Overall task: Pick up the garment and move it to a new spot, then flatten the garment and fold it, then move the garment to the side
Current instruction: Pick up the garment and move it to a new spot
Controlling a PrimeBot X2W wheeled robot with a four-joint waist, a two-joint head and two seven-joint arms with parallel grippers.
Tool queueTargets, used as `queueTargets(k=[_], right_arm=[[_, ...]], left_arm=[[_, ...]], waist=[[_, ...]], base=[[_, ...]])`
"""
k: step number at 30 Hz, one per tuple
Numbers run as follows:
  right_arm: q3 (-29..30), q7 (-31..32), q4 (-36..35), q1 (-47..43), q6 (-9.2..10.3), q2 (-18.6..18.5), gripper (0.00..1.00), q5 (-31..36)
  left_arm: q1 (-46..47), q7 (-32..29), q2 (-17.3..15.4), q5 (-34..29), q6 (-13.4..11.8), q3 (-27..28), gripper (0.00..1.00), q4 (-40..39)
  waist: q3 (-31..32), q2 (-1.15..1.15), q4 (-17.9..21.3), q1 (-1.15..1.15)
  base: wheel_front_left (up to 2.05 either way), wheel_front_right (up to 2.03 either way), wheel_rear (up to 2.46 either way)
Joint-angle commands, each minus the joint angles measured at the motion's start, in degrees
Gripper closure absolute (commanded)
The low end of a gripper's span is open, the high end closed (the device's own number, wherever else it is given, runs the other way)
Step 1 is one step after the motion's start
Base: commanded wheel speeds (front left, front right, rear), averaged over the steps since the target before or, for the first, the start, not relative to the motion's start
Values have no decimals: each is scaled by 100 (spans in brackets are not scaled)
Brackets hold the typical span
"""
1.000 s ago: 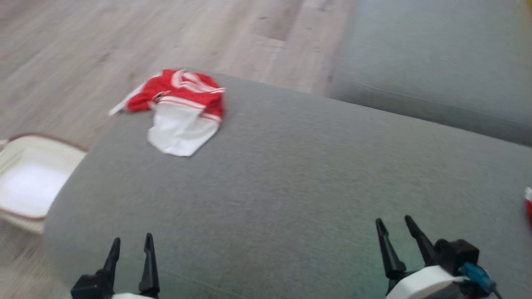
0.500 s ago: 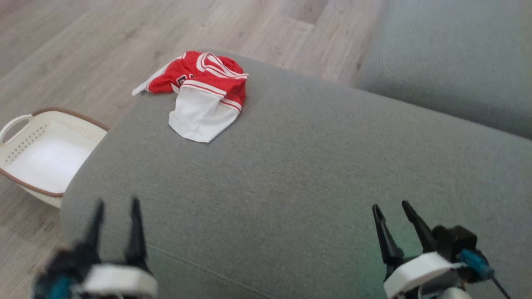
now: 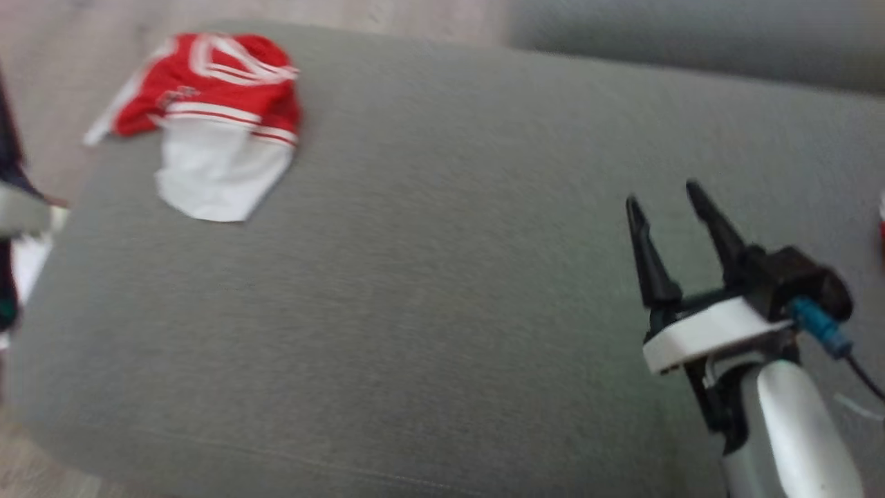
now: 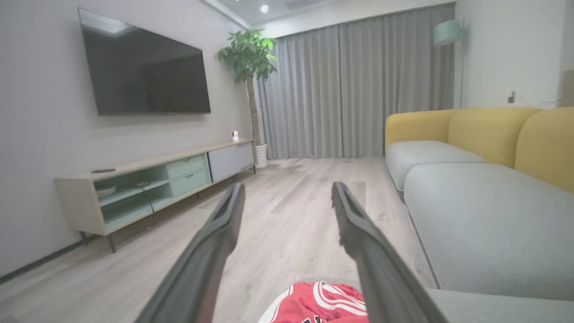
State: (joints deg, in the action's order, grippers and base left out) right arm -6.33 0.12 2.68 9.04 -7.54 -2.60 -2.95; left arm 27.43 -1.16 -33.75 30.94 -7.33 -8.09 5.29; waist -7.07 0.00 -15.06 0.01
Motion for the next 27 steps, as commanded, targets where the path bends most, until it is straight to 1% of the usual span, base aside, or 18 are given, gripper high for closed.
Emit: queueTargets(k=[1,4,8,11,15,17,20,24,25,26,27], right_arm=[[-82,60,-271,219,5,-28,0,68],[-25,221,-547,325,5,-28,0,217],[100,352,-887,424,5,-28,0,297],[165,413,-1066,427,5,-28,0,349],[204,468,-1223,432,5,-28,0,413],[203,480,-1277,434,5,-28,0,422],[188,494,-1340,463,5,-28,0,427],[181,513,-1371,493,5,-28,0,428],[183,513,-1365,495,5,-28,0,426],[183,513,-1365,495,5,-28,0,426],[187,512,-1355,494,5,-28,0,423]], left_arm=[[515,-42,-236,92,43,316,0,62],[1080,-212,-220,186,138,275,0,844],[1686,-435,-140,226,333,75,0,1739],[1976,-520,-31,227,516,-106,0,2277],[2203,-596,69,57,723,-445,0,2840],[2267,-587,91,-56,762,-584,0,3107],[2353,-603,75,-167,747,-695,0,3549],[2427,-545,-28,-359,557,-783,0,4082],[2439,-531,-32,-372,517,-785,8,4192],[2439,-531,-32,-372,517,-785,8,4192],[2441,-536,-39,-398,507,-815,60,4291]], waist=[[-662,0,640,-1],[-1056,0,925,-1],[-1560,0,1181,-1],[-1802,0,1279,-1],[-2064,0,1312,-1],[-2147,0,1323,-1],[-2247,0,1349,-1],[-2288,0,1379,-1],[-2283,0,1384,-1],[-2283,0,1384,-1],[-2272,0,1386,-1]], base=[[0,0,0],[0,0,0],[0,0,0],[0,0,0],[0,0,0],[0,0,0],[0,0,0],[0,0,0],[0,0,0],[0,0,0],[0,0,0]])
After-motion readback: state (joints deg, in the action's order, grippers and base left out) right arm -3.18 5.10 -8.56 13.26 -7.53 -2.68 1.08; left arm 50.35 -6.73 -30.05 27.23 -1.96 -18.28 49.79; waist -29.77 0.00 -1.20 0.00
